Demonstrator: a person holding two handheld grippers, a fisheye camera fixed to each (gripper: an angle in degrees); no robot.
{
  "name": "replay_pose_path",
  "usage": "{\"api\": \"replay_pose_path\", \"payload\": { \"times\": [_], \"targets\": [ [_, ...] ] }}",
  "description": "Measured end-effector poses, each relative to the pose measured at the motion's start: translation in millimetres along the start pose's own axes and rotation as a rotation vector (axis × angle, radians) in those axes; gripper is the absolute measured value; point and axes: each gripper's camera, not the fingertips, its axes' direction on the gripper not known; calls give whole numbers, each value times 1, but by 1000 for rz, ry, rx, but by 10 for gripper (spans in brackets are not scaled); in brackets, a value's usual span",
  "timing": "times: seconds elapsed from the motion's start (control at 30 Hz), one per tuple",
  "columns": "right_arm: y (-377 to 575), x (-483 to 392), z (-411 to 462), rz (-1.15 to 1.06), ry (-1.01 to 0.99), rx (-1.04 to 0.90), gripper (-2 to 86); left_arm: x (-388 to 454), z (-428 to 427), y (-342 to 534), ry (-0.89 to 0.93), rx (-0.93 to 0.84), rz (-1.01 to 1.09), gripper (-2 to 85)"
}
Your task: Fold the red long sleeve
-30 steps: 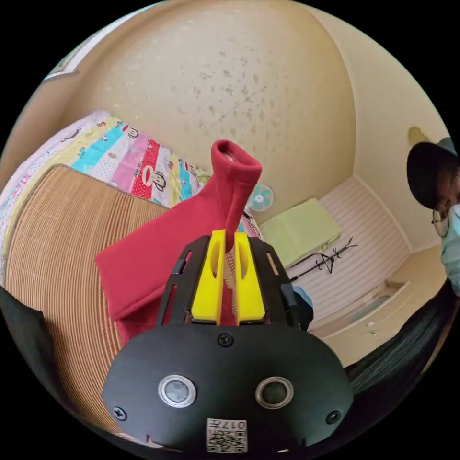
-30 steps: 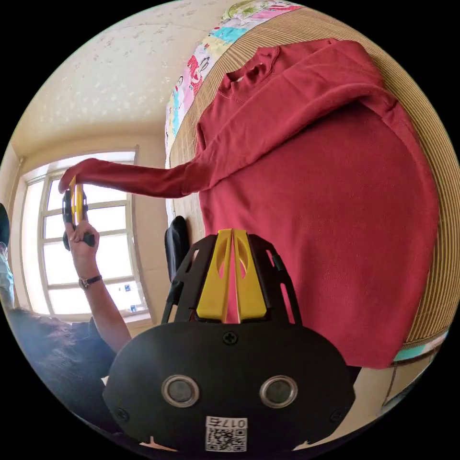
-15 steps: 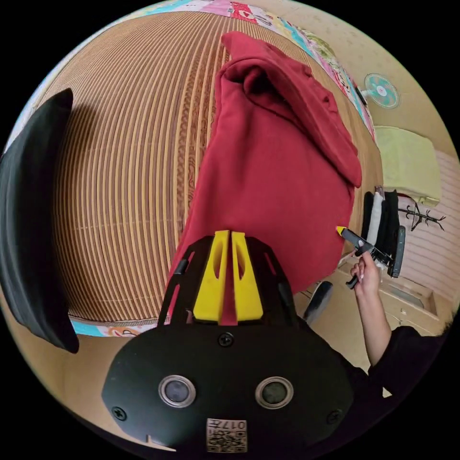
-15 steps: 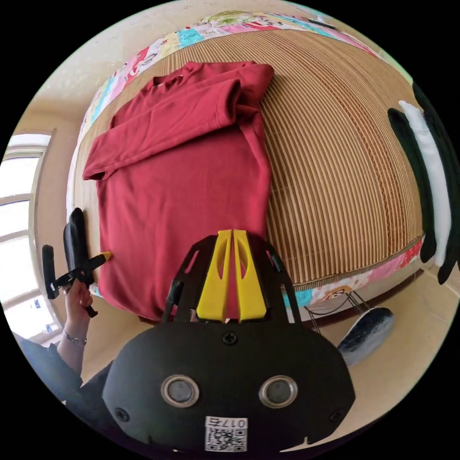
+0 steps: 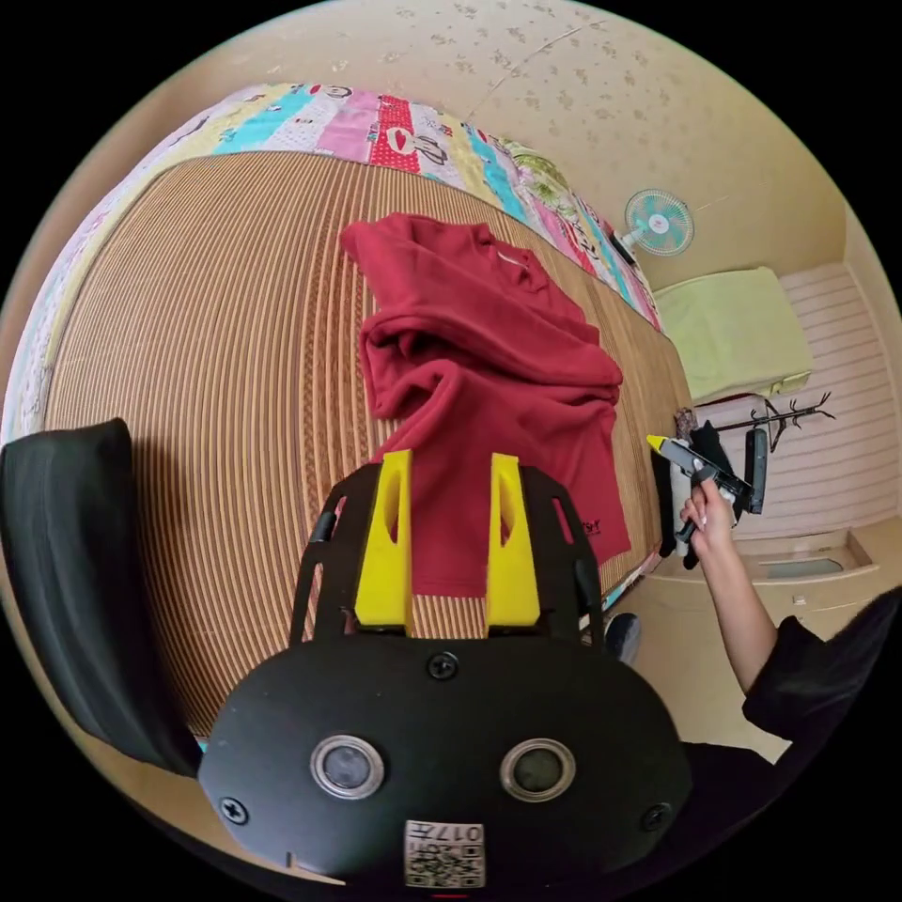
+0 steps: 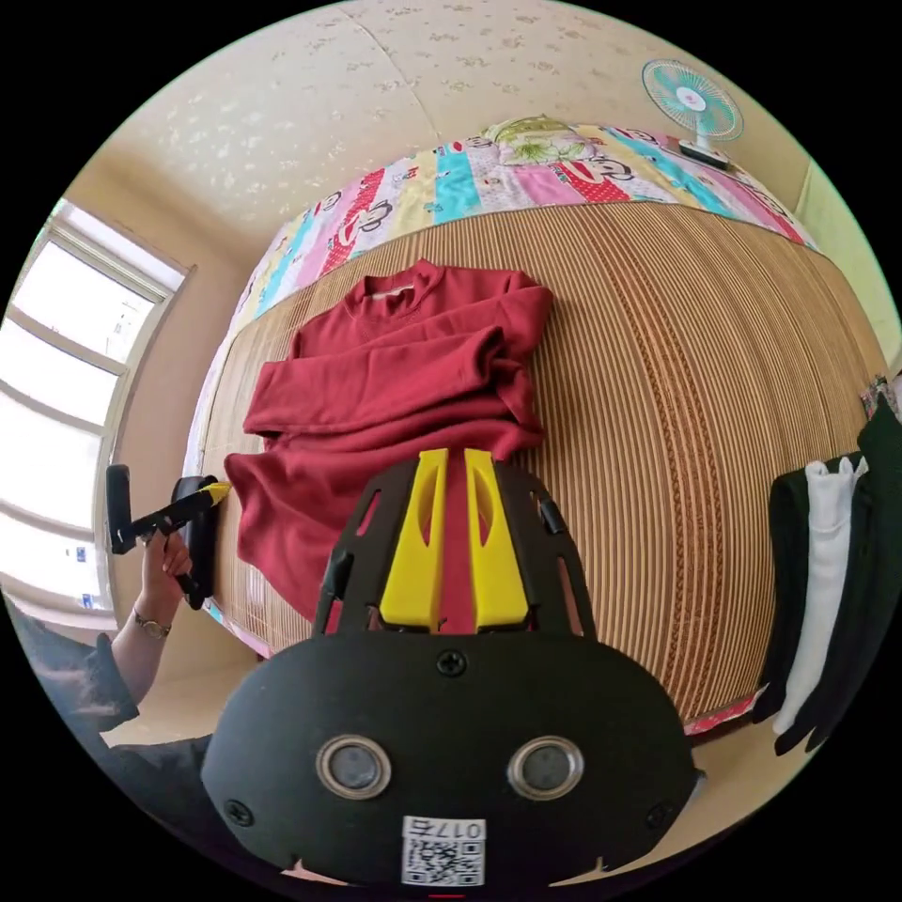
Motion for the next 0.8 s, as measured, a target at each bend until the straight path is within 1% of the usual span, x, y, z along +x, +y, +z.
{"api": "replay_pose_path", "payload": {
  "times": [0.03, 0.1, 0.13, 0.17, 0.2, 0.23, 0.27, 0.3, 0.37, 0.43, 0.53, 0.6, 0.63, 0.7, 0.73, 0.77, 0.8],
  "targets": [
    [12, 7, 1, 13, 3, -23, 75, -5, -1, 9, -9, -5, -13, 116],
    [61, 34, 15, 70, 26, -147, 108, -28, 3, 47, -36, -40, -58, 121],
    [73, 41, 21, 91, 23, -187, 110, -34, 6, 56, -33, -60, -74, 121],
    [96, 53, 33, 135, -13, -267, 115, -44, 16, 71, -19, -110, -102, 110],
    [117, 61, 36, 156, -49, -286, 111, -51, 27, 84, -7, -162, -121, 72],
    [126, 61, 28, 153, -46, -242, 109, -54, 30, 90, -6, -169, -127, 39],
    [139, 64, 19, 149, -35, -278, 78, -58, 30, 100, -26, -168, -151, 4],
    [150, 70, 14, 130, -84, -355, 58, -61, 31, 106, 17, -199, -149, -2],
    [172, 82, 1, 154, -138, -408, 49, -67, 29, 116, 95, -261, -156, -2],
    [192, 97, -16, 182, -176, -409, 48, -73, 14, 130, 87, -264, -176, 5],
    [203, 121, -47, 241, -251, -324, 61, -78, -36, 142, 46, -114, -144, 93],
    [202, 135, -61, 277, -306, -226, 93, -87, -62, 133, 25, -15, -132, 144],
    [201, 138, -60, 292, -310, -222, 101, -89, -62, 129, 39, -21, -126, 147],
    [200, 144, -39, 286, -311, -307, 107, -98, -36, 118, 132, -152, -136, 141],
    [200, 144, -32, 266, -301, -339, 91, -98, -26, 119, 132, -202, -132, 136],
    [205, 142, -24, 225, -265, -390, 59, -94, -12, 124, 74, -265, -109, 86],
    [210, 142, -25, 196, -262, -403, 47, -89, -12, 132, -25, -262, -91, 59]
  ]
}}
